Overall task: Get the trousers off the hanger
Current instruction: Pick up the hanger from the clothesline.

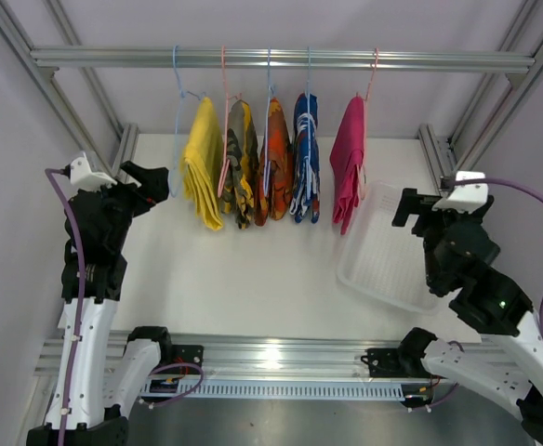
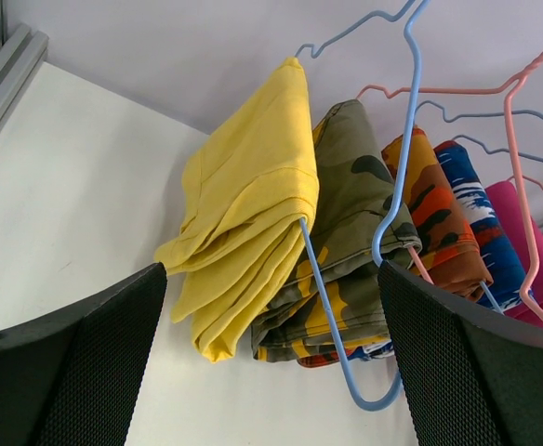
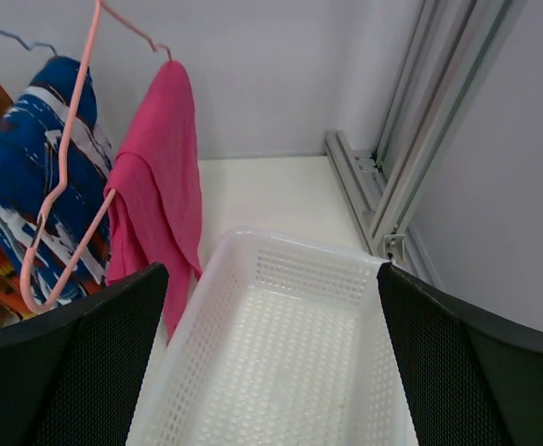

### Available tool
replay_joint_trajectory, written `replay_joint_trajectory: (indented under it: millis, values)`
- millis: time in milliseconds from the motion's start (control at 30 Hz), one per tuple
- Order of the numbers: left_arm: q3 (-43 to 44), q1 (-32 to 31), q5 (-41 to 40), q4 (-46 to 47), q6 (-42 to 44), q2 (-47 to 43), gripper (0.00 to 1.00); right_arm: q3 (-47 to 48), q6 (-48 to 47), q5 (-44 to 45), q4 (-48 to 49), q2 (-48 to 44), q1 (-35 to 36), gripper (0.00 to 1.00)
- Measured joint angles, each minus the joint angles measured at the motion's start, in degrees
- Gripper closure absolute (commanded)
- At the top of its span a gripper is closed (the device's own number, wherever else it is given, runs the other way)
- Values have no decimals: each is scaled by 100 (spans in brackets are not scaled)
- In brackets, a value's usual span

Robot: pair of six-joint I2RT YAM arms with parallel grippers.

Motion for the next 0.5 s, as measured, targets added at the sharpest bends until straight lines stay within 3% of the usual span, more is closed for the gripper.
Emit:
replay_joint_trajectory:
  millis: [233,500]
  values:
    - [-15,0,107,61,4,-4,1,1226,-210,-787,321,184,-310,1]
    - [-79,-4,334,114,9,2,1,2627,374,-1770,313,1250,-811,0]
